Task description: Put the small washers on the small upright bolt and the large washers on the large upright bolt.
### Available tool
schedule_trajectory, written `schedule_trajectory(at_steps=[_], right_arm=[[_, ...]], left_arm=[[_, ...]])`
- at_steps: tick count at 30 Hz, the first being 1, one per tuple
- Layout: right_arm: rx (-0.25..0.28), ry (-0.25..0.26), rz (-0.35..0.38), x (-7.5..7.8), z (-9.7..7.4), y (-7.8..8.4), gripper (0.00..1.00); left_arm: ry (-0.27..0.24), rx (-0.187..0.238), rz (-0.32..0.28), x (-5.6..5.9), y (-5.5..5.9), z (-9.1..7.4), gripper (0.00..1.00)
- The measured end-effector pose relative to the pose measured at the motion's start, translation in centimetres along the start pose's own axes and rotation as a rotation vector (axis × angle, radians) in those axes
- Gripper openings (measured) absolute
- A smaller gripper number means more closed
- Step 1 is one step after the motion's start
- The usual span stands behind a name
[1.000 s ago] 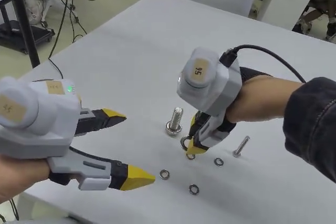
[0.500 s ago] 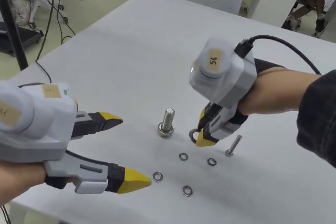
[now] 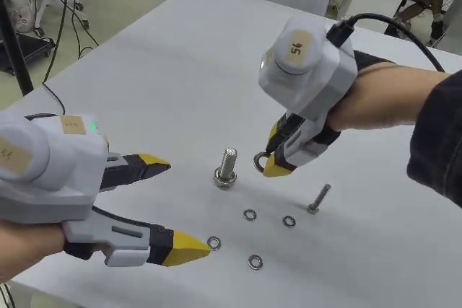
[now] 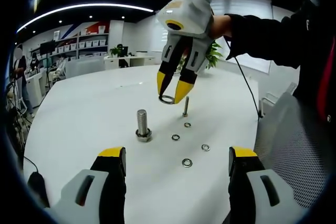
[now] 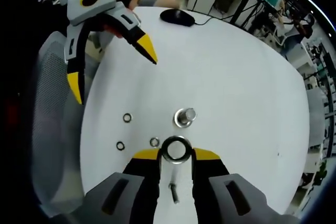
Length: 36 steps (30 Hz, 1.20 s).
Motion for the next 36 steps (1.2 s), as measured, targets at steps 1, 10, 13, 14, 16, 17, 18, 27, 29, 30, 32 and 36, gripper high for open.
schedule_trajectory(at_steps=[1,10,13,14,16,17,18,27,29,30,32,36], right_arm=[[0.003,0.001,-0.002,0.1,0.0,-0.2,0.23],[0.030,0.008,-0.036,1.0,0.0,-2.5,0.23],[0.026,0.006,-0.047,1.3,0.3,-3.0,0.23],[0.026,0.003,-0.050,1.4,0.4,-3.1,0.23],[0.026,-0.001,-0.056,1.5,0.5,-3.3,0.23],[0.025,-0.005,-0.057,1.5,0.7,-3.3,0.23],[0.022,-0.009,-0.059,1.6,0.9,-3.4,0.23],[0.003,-0.029,-0.072,2.0,2.0,-3.5,0.23],[0.001,-0.033,-0.072,2.0,2.2,-3.4,0.23],[0.000,-0.036,-0.071,2.0,2.3,-3.4,0.23],[-0.002,-0.040,-0.072,2.0,2.5,-3.5,0.23],[-0.003,-0.051,-0.070,2.0,2.9,-3.6,0.23]], left_arm=[[-0.001,0.000,0.000,0.0,0.0,0.0,0.80],[-0.015,0.016,-0.010,-0.4,-0.1,-0.3,0.80],[-0.026,0.024,-0.014,-0.6,-0.2,-0.5,0.80],[-0.029,0.026,-0.016,-0.7,-0.2,-0.6,0.80],[-0.036,0.032,-0.020,-0.8,-0.2,-0.7,0.80],[-0.037,0.033,-0.022,-0.9,-0.2,-0.8,0.80],[-0.042,0.035,-0.023,-0.9,-0.2,-0.9,0.80],[-0.061,0.052,-0.033,-1.2,-0.4,-1.3,0.80],[-0.064,0.056,-0.035,-1.3,-0.4,-1.4,0.80],[-0.066,0.057,-0.036,-1.3,-0.3,-1.4,0.80],[-0.068,0.060,-0.038,-1.3,-0.3,-1.5,0.81],[-0.072,0.061,-0.041,-1.4,-0.2,-1.6,0.81]])
Point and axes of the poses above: the centre of the closed fingertips' face, and the gripper's own axes: z roughly forward along the fingers, x roughly to its right, y roughly out of its underside, the point moved 4 cm from there along -z, roughly backward along the fingers, and after that the axes turned 8 degrees about -z, right-handed, at the moved point
